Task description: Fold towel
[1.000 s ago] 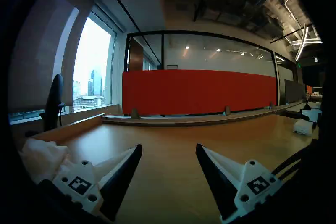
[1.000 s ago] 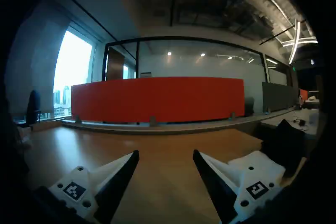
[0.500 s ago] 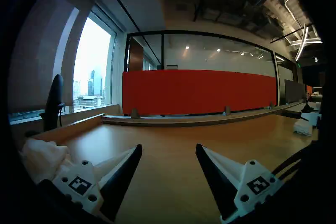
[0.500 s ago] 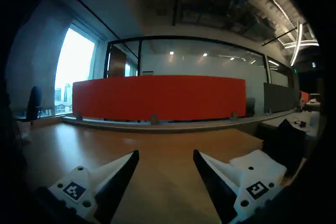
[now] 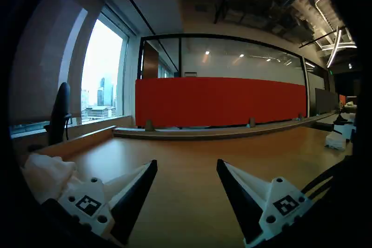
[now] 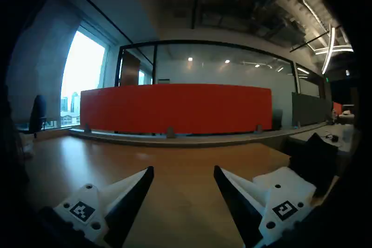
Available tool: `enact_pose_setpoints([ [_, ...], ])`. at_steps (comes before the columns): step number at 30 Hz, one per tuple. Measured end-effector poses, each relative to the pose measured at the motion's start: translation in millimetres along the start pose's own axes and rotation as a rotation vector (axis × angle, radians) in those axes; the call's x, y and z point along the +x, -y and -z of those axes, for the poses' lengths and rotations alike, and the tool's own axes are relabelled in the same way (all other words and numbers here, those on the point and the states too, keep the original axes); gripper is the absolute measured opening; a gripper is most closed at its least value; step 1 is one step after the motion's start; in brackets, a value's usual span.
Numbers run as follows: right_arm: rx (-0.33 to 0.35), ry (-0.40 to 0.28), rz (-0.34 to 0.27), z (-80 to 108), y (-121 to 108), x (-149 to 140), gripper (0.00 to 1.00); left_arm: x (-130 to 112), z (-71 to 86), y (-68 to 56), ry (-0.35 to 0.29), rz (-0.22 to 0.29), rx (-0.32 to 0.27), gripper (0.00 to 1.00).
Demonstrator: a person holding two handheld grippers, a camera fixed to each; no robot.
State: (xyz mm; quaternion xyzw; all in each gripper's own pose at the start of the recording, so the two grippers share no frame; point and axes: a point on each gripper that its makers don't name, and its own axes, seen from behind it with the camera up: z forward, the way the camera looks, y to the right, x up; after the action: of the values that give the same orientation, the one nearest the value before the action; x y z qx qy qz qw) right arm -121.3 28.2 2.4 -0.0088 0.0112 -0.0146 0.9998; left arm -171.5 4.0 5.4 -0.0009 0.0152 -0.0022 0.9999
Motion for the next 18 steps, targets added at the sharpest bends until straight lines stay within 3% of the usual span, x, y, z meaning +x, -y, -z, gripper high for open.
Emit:
enact_pose_setpoints([
  [18,-0.006,0.002,-0.001,-0.9,-0.8,-0.2,1.0,0.6,-0.1,0.1,0.0,0.0,0.0,0.94],
])
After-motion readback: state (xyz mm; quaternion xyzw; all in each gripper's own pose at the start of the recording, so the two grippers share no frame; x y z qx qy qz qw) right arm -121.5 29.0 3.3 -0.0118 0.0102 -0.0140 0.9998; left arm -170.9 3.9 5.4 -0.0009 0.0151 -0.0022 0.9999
